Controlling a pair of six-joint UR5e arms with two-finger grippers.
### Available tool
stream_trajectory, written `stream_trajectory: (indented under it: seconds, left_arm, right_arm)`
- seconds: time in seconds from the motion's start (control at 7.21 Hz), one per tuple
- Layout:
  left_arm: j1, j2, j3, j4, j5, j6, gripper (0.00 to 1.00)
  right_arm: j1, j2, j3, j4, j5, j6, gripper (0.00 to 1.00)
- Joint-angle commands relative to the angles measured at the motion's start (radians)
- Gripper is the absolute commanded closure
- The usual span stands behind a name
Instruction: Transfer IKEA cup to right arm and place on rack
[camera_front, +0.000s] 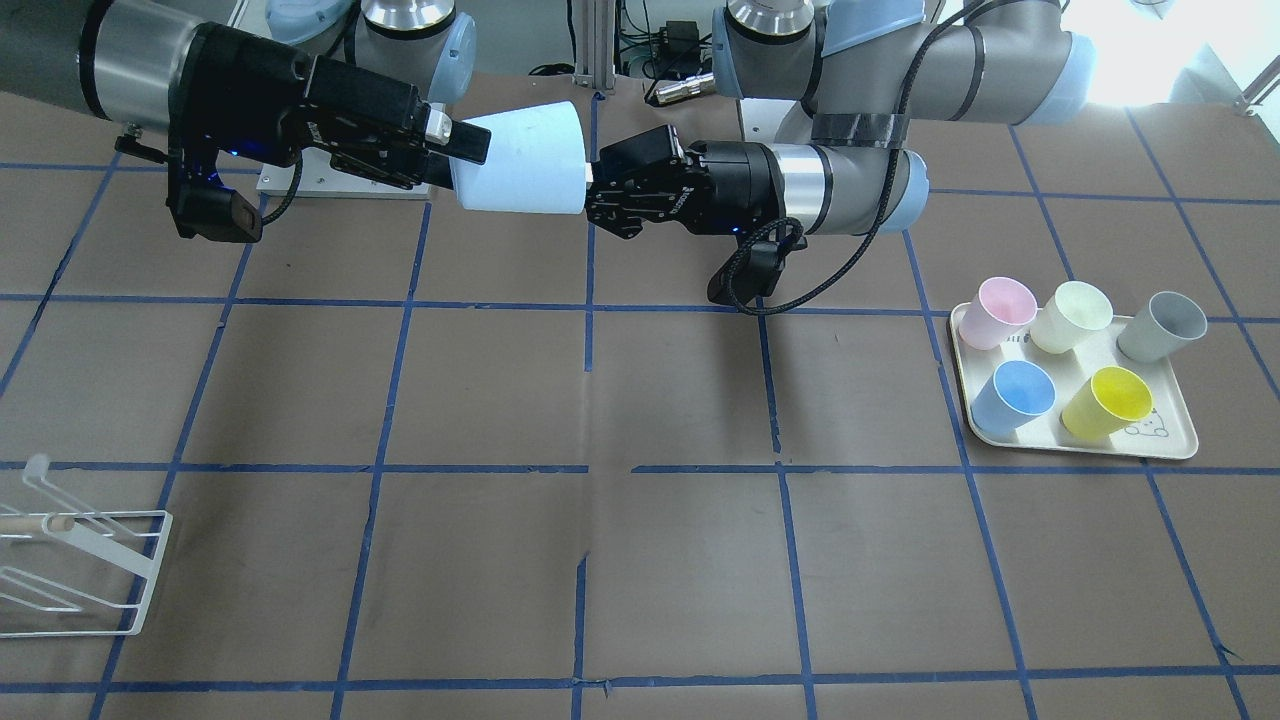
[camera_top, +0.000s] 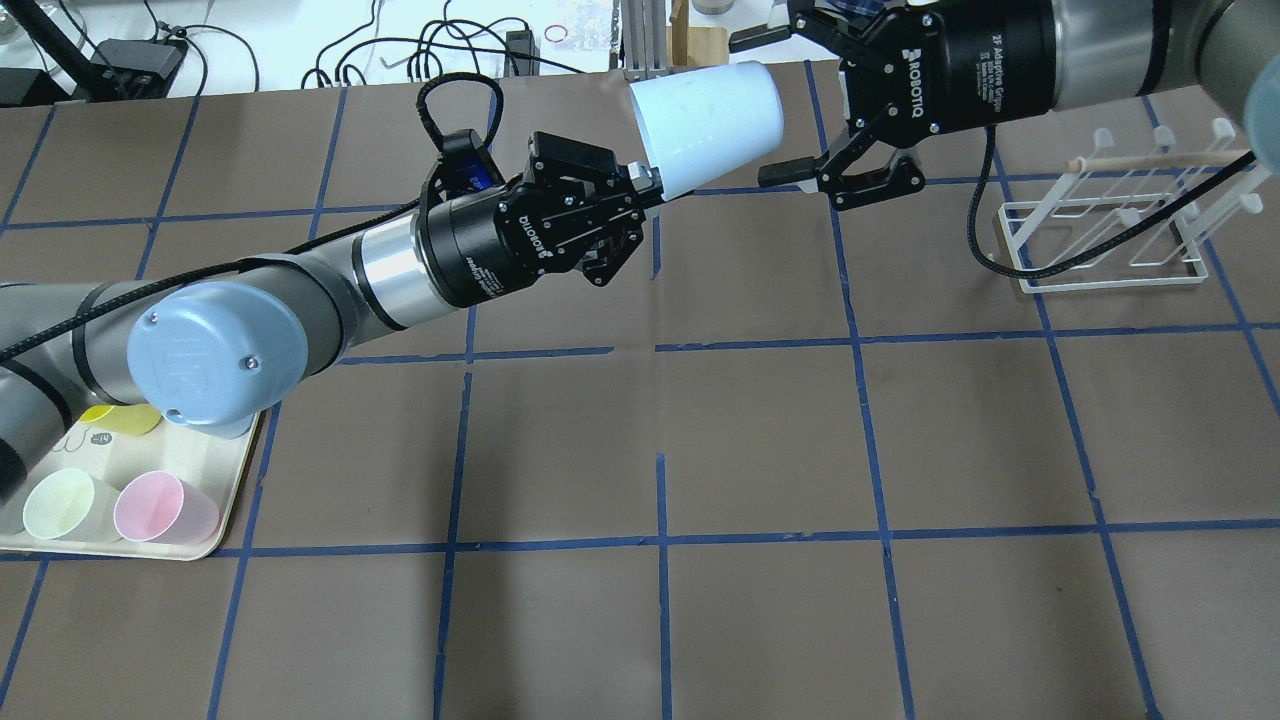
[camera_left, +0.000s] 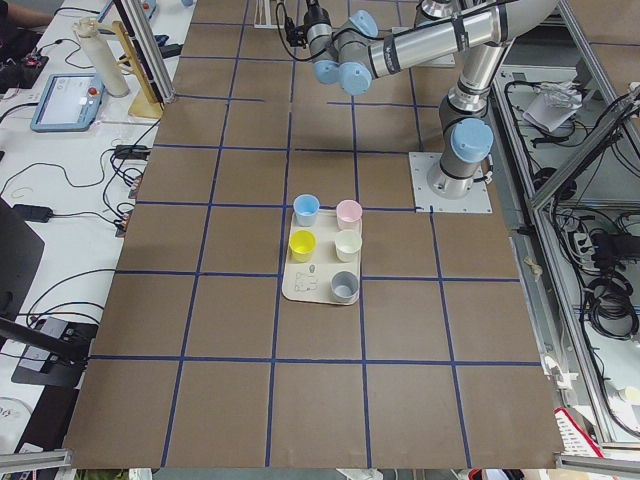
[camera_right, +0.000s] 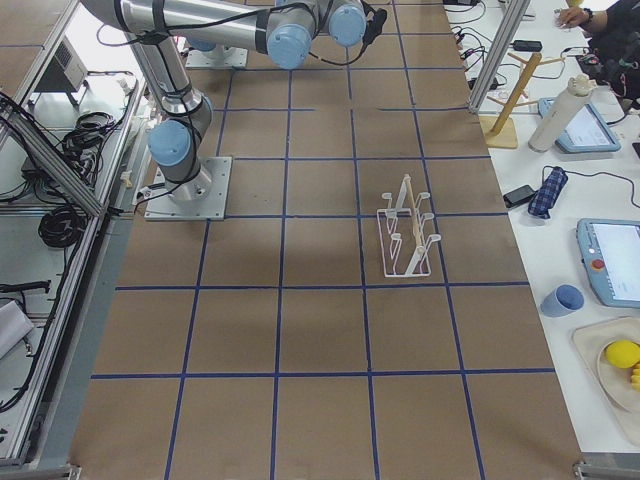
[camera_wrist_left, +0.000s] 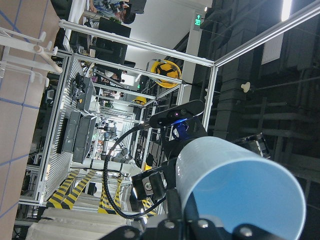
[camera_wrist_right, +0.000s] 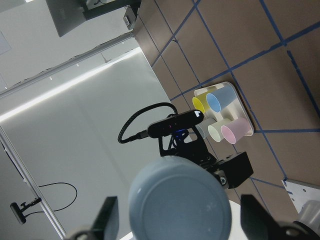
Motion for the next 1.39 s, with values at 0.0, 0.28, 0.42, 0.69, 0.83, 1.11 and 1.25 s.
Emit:
stream_trajectory:
  seconds: [0.0, 0.28, 0.42, 0.69, 0.83, 1.11, 1.25]
  left_arm:
    - [0.000, -0.008, 0.000, 0.001, 0.001, 0.002, 1.00]
    - [0.000, -0.010, 0.000, 0.001, 0.006, 0.002, 1.00]
    - [0.002, -0.013, 0.002, 0.001, 0.006, -0.003, 0.12]
    - [0.005, -0.007, 0.003, -0.001, 0.009, -0.008, 0.00]
    - [0.009, -0.005, 0.005, -0.001, 0.009, -0.009, 0.00]
    - [0.111, -0.004, 0.013, -0.001, 0.065, -0.040, 0.00]
    - [0.212, -0.013, 0.016, 0.004, 0.225, -0.041, 0.00]
  right_arm:
    - [0.000, -0.002, -0.004, -0.002, 0.001, -0.001, 0.37]
    - [-0.001, -0.001, -0.005, -0.005, -0.009, -0.003, 0.44]
    - [-0.003, 0.002, -0.013, -0.005, -0.010, -0.003, 0.44]
    - [-0.004, -0.001, -0.037, -0.003, -0.054, -0.003, 0.46]
    - [-0.009, 0.007, -0.040, -0.008, -0.053, -0.003, 0.49]
    - [-0.013, 0.009, -0.062, -0.029, -0.056, 0.009, 0.52]
    - [-0.016, 0.009, -0.074, -0.035, -0.087, 0.014, 0.53]
